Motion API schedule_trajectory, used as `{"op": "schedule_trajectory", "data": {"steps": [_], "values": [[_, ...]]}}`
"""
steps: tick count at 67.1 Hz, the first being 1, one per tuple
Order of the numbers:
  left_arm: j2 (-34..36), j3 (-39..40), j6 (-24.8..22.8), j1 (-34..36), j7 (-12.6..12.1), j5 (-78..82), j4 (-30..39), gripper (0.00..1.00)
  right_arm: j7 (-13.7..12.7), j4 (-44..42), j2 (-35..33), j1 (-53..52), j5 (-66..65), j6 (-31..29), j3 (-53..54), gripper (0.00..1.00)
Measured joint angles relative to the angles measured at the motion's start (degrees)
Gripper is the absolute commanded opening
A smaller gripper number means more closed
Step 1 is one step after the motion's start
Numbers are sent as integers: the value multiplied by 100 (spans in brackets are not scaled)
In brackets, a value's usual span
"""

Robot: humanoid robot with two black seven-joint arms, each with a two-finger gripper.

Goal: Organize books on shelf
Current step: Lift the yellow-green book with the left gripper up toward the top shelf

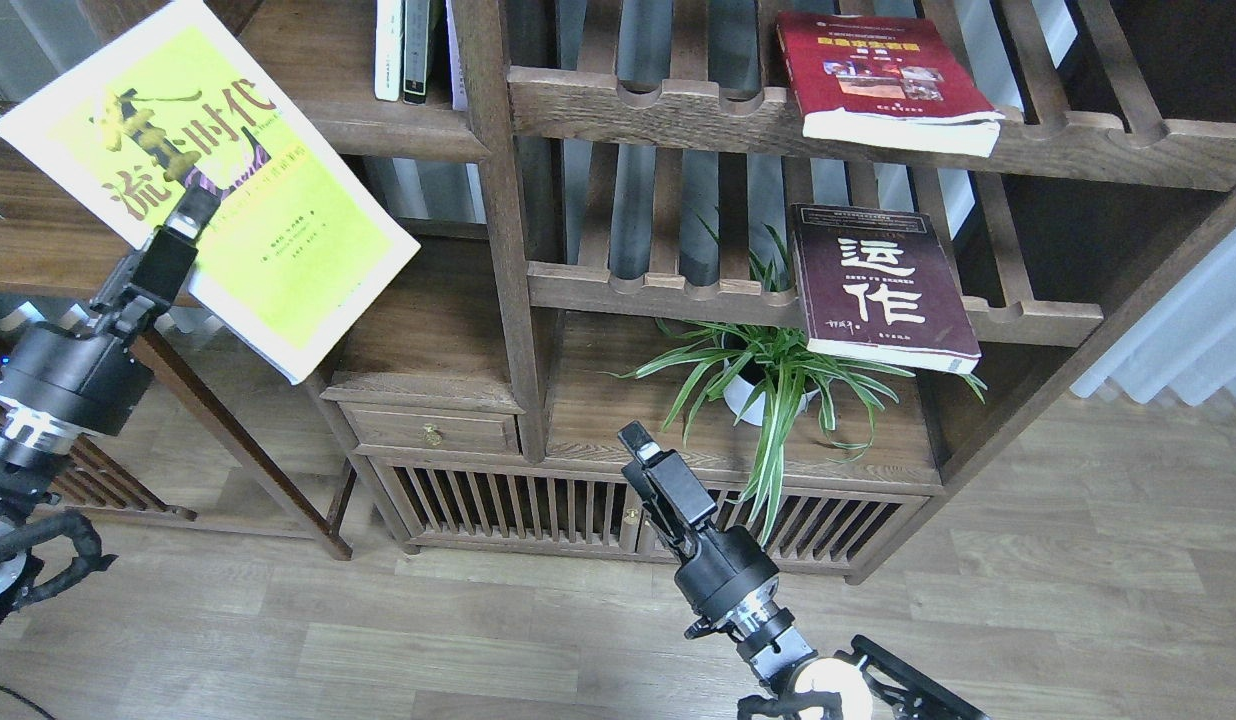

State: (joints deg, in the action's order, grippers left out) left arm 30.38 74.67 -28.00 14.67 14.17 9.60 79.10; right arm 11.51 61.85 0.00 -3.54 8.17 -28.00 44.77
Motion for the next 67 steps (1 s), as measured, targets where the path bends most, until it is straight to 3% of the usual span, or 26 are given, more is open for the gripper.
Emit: {"op": "schedule_trajectory", "data": {"steps": [37,67], "values": [[-465,320,0,1181,37,451,-208,4,10,-1,0,17,-48,0,-105,97],[-666,611,21,1498,95,1339,-325,4,9,12,0,30,-90,0,-122,96]]}}
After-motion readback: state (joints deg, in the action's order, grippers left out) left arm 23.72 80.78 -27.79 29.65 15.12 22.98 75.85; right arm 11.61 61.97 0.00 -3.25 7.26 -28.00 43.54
